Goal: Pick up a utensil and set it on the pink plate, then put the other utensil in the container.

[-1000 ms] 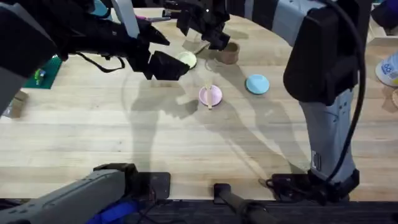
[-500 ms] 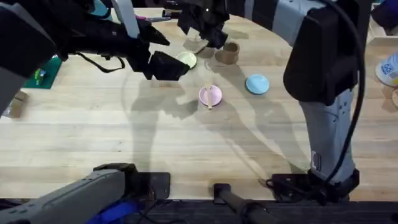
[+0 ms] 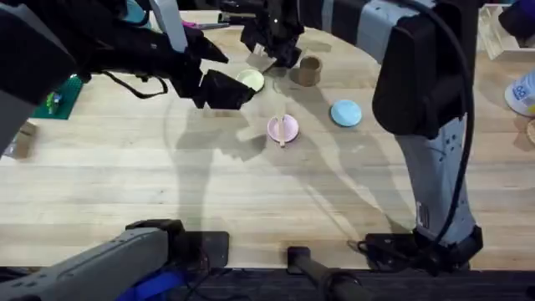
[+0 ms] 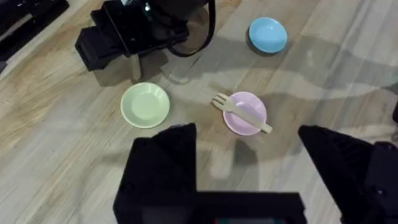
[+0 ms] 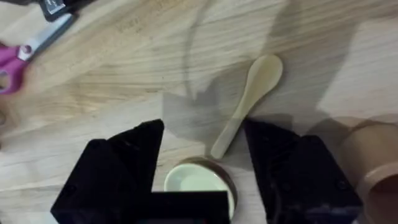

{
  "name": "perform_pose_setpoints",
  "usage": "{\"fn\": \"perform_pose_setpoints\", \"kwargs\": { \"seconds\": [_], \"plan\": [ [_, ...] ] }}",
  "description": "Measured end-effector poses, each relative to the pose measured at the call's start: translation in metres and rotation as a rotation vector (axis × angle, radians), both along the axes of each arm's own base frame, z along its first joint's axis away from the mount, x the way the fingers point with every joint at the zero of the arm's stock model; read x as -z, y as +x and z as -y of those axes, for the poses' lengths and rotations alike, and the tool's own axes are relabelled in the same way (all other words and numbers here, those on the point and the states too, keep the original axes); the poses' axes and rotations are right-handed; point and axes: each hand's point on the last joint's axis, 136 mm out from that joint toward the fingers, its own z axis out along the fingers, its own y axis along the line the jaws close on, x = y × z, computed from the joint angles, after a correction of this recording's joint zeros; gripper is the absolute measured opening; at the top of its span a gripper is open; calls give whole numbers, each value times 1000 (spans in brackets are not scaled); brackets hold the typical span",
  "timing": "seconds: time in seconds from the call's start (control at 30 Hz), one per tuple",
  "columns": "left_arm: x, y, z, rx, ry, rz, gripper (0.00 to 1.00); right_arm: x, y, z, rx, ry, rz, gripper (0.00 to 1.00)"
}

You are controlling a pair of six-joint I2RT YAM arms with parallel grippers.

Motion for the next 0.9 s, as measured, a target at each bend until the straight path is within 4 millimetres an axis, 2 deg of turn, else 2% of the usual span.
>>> {"fn": "perform_pose_setpoints", "kwargs": {
  "seconds": [0.03, 0.07, 0.1, 0.27, 0.53, 0.9],
  "plan": [
    [0, 0, 0, 0, 0, 0, 995, 1, 0, 1, 1, -2, -3, 700],
    [0, 0, 0, 0, 0, -1, 995, 3, 1, 4, 6, -4, -7, 566],
    [0, 0, 0, 0, 0, -1, 995, 4, 2, 6, 12, -4, -9, 485],
    [0, 0, 0, 0, 0, -1, 995, 5, 4, 9, 16, -5, -10, 339],
    [0, 0, 0, 0, 0, -1, 995, 6, 4, 9, 17, -6, -12, 48],
    [0, 0, 0, 0, 0, -1, 994, 6, 4, 9, -7, -18, -7, 31]
  ]
}}
